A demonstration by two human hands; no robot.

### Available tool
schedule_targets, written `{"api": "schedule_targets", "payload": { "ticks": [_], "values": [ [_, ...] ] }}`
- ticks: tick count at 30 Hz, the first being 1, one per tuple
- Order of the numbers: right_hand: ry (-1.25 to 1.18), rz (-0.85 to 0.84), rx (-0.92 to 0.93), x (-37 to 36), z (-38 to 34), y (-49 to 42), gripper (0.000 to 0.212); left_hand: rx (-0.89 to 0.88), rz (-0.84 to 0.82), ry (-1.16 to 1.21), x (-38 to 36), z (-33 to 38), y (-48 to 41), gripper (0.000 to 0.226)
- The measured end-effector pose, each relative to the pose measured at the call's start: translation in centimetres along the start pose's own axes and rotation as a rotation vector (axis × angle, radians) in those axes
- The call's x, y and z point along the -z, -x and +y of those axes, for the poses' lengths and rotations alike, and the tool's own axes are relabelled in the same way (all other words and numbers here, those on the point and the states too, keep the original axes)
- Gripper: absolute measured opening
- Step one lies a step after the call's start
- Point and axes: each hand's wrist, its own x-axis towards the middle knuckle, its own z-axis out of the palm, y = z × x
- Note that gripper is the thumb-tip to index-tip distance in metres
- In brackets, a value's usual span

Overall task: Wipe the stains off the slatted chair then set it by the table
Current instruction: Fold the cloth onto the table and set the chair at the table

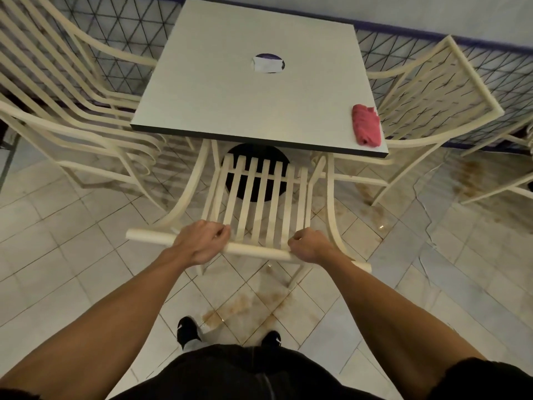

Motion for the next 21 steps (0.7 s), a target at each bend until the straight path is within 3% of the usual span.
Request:
{"api": "schedule_targets", "payload": {
  "ticks": [3, 7, 17, 21],
  "values": [
    [-0.074, 0.037, -0.007, -0.6, -2.6, -0.1, 0.03, 0.029, -0.013, 0.275, 2.5, -1.8, 0.2, 0.044],
    [-0.145, 0.084, 0.107, -1.1, -7.8, -0.4, 0.03, 0.016, 0.118, 0.429, 7.0, -5.1, 0.9, 0.03],
    [-0.254, 0.047, 0.427, -2.9, -25.1, -0.9, 0.03, 0.086, 0.381, 0.518, 17.5, -17.7, 3.0, 0.018],
    [-0.283, 0.002, 0.488, -5.2, -31.4, -2.4, 0.027, 0.197, 0.448, 0.564, 20.0, -22.7, 4.3, 0.012]
  ]
}}
